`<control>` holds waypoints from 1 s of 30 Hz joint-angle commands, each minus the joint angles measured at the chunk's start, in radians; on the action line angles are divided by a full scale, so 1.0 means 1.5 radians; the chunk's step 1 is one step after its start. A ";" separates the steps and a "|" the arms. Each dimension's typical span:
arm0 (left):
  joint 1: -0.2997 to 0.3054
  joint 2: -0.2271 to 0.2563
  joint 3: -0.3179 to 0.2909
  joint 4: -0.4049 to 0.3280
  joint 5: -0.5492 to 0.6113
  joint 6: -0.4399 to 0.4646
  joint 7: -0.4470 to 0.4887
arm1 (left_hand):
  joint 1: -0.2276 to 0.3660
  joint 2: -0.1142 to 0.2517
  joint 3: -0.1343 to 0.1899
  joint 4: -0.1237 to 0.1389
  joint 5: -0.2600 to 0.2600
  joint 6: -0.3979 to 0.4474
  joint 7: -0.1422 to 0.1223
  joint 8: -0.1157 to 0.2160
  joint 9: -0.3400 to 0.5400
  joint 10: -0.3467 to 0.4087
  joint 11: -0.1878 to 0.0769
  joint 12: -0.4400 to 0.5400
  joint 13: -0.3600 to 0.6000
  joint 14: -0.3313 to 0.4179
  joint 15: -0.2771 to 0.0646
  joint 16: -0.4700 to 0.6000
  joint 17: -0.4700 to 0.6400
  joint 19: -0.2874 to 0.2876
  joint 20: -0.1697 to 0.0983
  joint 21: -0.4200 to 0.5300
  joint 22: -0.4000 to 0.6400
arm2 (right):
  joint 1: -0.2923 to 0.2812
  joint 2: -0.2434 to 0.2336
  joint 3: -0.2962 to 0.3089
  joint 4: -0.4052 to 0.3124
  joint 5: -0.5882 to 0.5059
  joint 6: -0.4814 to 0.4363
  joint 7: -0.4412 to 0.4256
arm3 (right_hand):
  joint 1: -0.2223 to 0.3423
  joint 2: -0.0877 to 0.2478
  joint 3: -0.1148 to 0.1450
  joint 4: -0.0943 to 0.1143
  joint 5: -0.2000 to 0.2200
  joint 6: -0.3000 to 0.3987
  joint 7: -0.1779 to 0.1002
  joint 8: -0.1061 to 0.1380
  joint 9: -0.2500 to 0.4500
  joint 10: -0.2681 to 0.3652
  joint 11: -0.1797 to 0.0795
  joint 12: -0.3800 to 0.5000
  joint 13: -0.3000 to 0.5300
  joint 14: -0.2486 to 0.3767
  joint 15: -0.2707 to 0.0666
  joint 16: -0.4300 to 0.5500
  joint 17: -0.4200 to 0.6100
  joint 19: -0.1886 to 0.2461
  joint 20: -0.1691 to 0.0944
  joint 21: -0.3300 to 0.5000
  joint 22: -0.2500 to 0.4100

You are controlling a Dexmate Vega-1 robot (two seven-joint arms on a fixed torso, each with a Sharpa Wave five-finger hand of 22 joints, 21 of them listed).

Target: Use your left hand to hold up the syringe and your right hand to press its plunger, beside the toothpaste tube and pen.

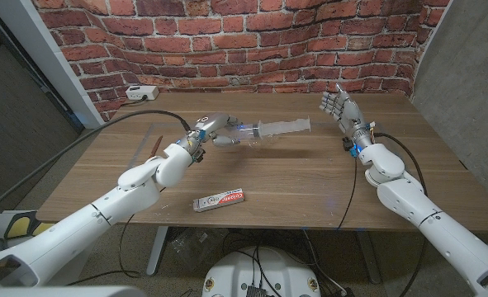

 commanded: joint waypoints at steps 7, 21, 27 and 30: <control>0.055 -0.034 -0.055 0.011 -0.135 -0.059 0.085 | 0.033 0.055 0.032 0.026 0.003 0.126 -0.005 0.002 0.003 0.058 -0.050 -0.005 0.003 0.057 -0.092 -0.001 0.001 0.004 -0.003 0.003 0.004 | 0.000 -0.017 0.008 -0.035 -0.081 0.015 -0.051 | 0.000 0.002 -0.001 -0.002 -0.001 0.001 -0.007 0.000 0.001 0.003 0.000 0.001 0.002 0.002 -0.001 -0.001 0.001 -0.001 -0.003 -0.003 0.001; 0.092 -0.043 -0.100 0.017 -0.226 -0.090 0.096 | 0.034 0.055 0.033 0.026 0.003 0.129 -0.006 -0.001 0.003 0.060 -0.050 -0.008 0.004 0.060 -0.091 -0.002 0.001 0.004 -0.002 0.002 0.004 | -0.014 -0.001 0.013 -0.039 -0.118 0.071 -0.073 | -0.002 0.002 -0.003 -0.001 -0.001 -0.003 -0.015 -0.002 0.001 -0.002 -0.003 -0.001 0.002 -0.007 -0.003 -0.003 0.001 -0.009 -0.002 -0.006 0.001; 0.085 -0.054 -0.101 0.037 -0.230 -0.115 0.109 | 0.033 0.055 0.034 0.026 0.004 0.131 -0.004 -0.002 0.003 0.062 -0.049 -0.008 0.004 0.060 -0.092 -0.003 0.001 0.002 -0.001 0.002 0.004 | -0.015 0.017 0.012 -0.030 -0.145 0.112 -0.086 | -0.002 0.002 -0.003 -0.001 -0.001 -0.001 -0.018 -0.001 0.001 0.000 -0.006 -0.001 0.002 -0.004 -0.005 -0.002 0.001 -0.007 -0.004 -0.005 0.001; 0.080 -0.061 -0.099 0.049 -0.231 -0.125 0.112 | 0.034 0.055 0.034 0.026 0.004 0.132 -0.005 -0.003 0.003 0.063 -0.049 -0.009 0.004 0.060 -0.092 -0.004 0.001 0.002 -0.001 0.001 0.004 | -0.020 0.024 0.017 -0.032 -0.169 0.132 -0.104 | -0.002 0.002 -0.003 -0.002 0.000 0.000 -0.019 -0.001 0.001 0.002 -0.007 0.000 0.002 -0.003 -0.006 -0.001 0.001 -0.006 -0.005 -0.005 0.001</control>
